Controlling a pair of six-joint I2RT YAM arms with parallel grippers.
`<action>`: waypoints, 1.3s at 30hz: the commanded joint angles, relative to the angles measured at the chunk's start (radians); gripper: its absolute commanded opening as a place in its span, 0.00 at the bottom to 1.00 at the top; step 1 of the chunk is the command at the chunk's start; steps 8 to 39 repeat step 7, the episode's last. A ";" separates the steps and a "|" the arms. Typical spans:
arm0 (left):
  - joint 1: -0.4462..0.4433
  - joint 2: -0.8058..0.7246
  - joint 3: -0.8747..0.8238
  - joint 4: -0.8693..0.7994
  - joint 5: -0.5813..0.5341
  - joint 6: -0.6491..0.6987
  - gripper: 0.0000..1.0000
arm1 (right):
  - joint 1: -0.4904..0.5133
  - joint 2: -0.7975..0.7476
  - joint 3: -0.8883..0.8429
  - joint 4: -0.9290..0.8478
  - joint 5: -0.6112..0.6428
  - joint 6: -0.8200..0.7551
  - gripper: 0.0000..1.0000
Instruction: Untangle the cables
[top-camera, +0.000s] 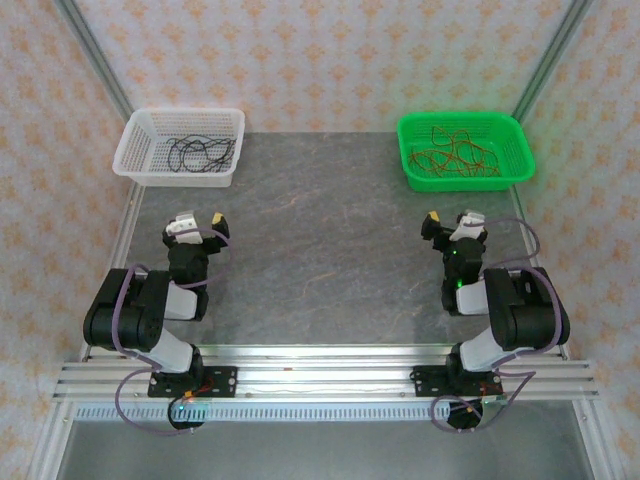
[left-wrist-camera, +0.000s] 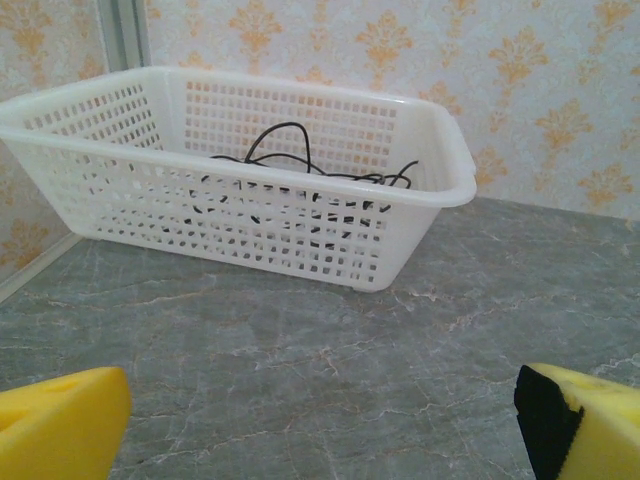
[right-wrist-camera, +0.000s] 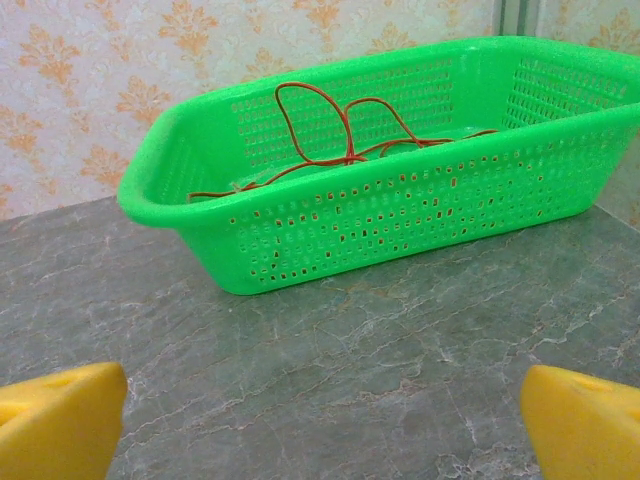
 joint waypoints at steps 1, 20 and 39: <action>-0.009 0.003 0.014 -0.002 0.022 0.026 0.99 | 0.000 -0.007 -0.006 0.001 -0.006 0.008 1.00; -0.023 0.001 0.013 -0.003 -0.002 0.037 0.99 | 0.000 -0.004 -0.001 -0.005 -0.006 0.006 1.00; -0.023 0.001 0.013 -0.003 -0.002 0.037 0.99 | 0.000 -0.004 -0.001 -0.005 -0.006 0.006 1.00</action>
